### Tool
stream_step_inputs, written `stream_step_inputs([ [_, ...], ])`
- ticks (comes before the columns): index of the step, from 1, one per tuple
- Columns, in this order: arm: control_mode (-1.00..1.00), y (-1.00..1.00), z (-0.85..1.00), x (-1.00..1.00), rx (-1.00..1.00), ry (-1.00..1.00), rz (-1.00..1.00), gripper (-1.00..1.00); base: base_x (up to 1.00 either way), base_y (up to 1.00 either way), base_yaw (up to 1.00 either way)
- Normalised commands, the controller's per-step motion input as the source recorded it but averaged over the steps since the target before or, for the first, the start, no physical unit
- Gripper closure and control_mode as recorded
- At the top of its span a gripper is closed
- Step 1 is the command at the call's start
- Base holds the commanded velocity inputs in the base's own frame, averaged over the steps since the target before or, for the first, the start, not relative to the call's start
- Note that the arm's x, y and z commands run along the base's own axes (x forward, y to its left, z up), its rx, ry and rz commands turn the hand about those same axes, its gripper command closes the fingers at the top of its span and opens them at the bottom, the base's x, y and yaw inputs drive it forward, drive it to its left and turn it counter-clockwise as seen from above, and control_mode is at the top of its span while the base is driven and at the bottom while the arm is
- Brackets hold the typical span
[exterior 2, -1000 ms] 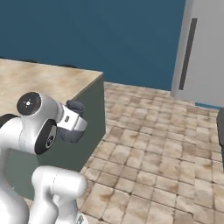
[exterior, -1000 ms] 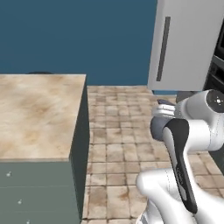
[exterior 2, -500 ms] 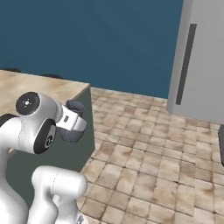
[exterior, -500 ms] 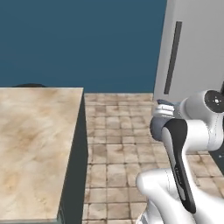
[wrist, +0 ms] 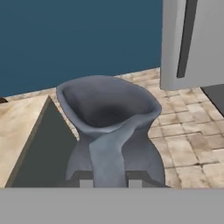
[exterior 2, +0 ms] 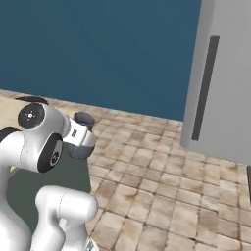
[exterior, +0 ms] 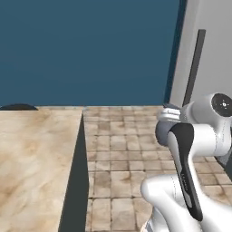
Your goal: Move the lemon wedge and potato from the top shelf to the second highest shelf to make space. Then, place the pitcher from the counter on the cleared top shelf.
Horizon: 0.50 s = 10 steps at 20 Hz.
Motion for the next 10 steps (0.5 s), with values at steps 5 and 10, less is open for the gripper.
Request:
stream_step_inputs([
  [5, 1.00, 0.00, 0.00, 0.00, 0.00, 0.00, 0.00, 1.00, 1.00, 0.00, 0.00],
  [10, 1.00, 0.00, 0.00, 0.00, 0.00, 0.00, 0.00, 1.00, 1.00, 0.07, -0.02],
])
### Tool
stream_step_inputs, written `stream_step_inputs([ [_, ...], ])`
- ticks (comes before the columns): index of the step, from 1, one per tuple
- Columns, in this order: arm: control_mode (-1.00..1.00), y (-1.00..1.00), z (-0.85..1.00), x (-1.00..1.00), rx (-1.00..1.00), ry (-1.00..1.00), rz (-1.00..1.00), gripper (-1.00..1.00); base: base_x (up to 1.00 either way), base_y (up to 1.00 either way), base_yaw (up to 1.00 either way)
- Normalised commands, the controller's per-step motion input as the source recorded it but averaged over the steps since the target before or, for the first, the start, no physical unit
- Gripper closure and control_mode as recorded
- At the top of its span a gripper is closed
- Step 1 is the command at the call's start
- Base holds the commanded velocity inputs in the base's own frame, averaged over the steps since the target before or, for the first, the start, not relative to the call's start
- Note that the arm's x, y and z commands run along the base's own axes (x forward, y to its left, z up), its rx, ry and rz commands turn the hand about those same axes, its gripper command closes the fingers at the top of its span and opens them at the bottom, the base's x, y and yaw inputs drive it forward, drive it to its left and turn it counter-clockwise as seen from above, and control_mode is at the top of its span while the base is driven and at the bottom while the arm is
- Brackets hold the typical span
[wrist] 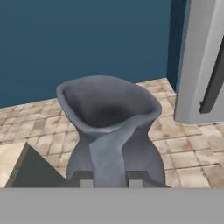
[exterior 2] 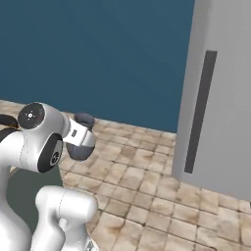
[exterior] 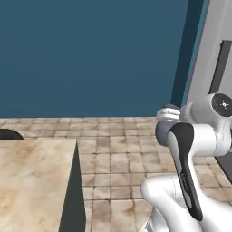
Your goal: Move the lemon wedge and potato from the top shelf to the second highest shelf to make space. Then, place the pitcher from the counter on the cleared top shelf.
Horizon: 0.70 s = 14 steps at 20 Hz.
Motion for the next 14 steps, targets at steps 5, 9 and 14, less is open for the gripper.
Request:
stream_step_inputs([
  [5, 1.00, 0.00, 0.00, 0.00, 0.00, 0.00, 0.00, 1.00, 1.00, 0.10, -0.04],
  [9, 1.00, 0.00, 0.00, 0.00, 0.00, 0.00, 0.00, 1.00, 1.00, 0.20, -0.08],
  [14, 1.00, 0.00, 0.00, 0.00, 0.00, 0.00, 0.00, 1.00, 1.00, 0.29, -0.10],
])
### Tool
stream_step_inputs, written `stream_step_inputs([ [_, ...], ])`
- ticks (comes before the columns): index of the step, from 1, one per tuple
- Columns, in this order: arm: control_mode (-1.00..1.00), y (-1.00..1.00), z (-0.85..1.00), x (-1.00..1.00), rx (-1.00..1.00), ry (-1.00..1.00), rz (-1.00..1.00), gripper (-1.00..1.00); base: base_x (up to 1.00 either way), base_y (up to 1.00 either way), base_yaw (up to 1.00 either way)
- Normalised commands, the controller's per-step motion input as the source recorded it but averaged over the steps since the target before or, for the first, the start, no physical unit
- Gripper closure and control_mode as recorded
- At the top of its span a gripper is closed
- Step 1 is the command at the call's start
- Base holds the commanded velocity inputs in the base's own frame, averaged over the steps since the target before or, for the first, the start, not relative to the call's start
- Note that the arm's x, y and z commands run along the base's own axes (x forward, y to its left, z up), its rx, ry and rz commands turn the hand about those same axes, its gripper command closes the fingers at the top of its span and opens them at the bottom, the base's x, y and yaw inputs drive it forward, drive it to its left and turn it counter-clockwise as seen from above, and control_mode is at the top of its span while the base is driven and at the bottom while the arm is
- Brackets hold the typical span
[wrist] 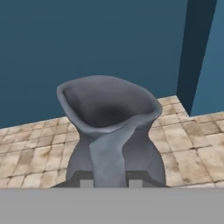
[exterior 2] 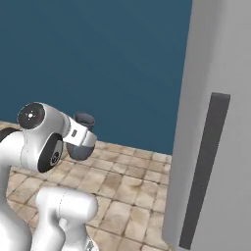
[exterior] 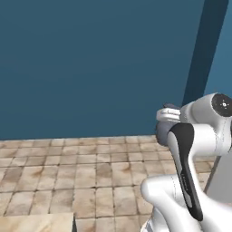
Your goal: Move the lemon wedge and potato from the top shelf to the second highest shelf to make space. Then, place the pitcher from the counter on the cleared top shelf.
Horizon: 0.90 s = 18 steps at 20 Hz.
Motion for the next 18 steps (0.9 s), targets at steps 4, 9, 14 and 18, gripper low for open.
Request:
stream_step_inputs([
  [4, 1.00, 0.00, 0.00, 0.00, 0.00, 0.00, 0.00, 1.00, 1.00, 0.28, -0.12],
  [9, 1.00, 0.00, 0.00, 0.00, 0.00, 0.00, 0.00, 1.00, 1.00, 0.12, -0.21],
  [14, 1.00, 0.00, 0.00, 0.00, 0.00, 0.00, 0.00, 1.00, 0.98, 0.00, -0.35],
  [18, 1.00, 0.00, 0.00, 0.00, 0.00, 0.00, 0.00, 1.00, 0.83, 0.00, -0.46],
])
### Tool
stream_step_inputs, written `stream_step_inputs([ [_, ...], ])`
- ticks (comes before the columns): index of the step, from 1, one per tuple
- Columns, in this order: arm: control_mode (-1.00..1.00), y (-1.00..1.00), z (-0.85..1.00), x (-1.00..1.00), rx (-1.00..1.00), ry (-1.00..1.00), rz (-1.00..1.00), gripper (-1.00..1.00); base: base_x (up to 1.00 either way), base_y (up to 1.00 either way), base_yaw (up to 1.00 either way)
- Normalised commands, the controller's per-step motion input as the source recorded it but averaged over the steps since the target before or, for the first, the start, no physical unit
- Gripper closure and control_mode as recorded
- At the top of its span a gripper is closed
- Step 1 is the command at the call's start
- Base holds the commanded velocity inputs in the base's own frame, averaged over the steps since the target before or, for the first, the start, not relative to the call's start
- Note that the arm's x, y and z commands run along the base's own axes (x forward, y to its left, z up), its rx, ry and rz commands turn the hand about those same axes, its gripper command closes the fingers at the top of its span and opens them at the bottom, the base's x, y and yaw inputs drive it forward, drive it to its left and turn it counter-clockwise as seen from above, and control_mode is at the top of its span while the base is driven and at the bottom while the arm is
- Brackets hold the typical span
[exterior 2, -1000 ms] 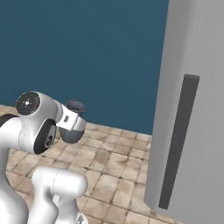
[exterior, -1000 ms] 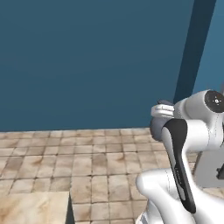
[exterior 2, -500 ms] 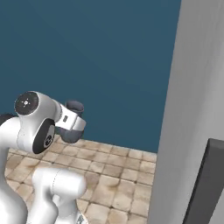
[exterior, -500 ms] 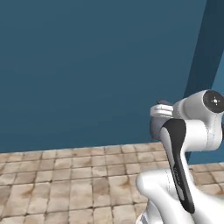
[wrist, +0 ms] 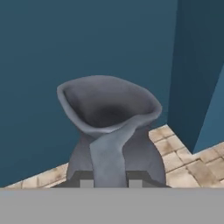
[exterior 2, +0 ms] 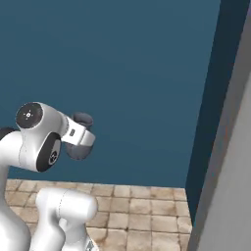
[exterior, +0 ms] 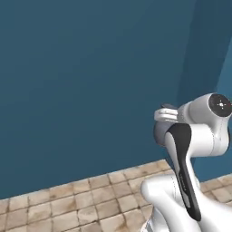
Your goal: Move the lemon wedge and potato from the top shelf to the second highest shelf to make space. Then, place the pitcher from the counter on the cleared top shelf.
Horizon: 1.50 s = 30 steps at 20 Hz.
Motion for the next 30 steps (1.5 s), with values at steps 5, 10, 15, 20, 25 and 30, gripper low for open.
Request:
stream_step_inputs([
  [5, 1.00, 0.00, 0.00, 0.00, 0.00, 0.00, 0.00, 1.00, 0.62, 0.00, -0.50],
  [10, 1.00, 0.00, 0.00, 0.00, 0.00, 0.00, 0.00, 1.00, 0.37, 0.00, -0.57],
  [15, 1.00, 0.00, 0.00, 0.00, 0.00, 0.00, 0.00, 1.00, 0.20, 0.00, -0.60],
  [20, 1.00, 0.00, 0.00, 0.00, 0.00, 0.00, 0.00, 1.00, 0.31, -0.07, -0.64],
  [25, 1.00, 0.00, 0.00, 0.00, 0.00, 0.00, 0.00, 1.00, 0.44, -0.14, -0.64],
  [30, 1.00, 0.00, 0.00, 0.00, 0.00, 0.00, 0.00, 1.00, 0.61, -0.02, -0.58],
])
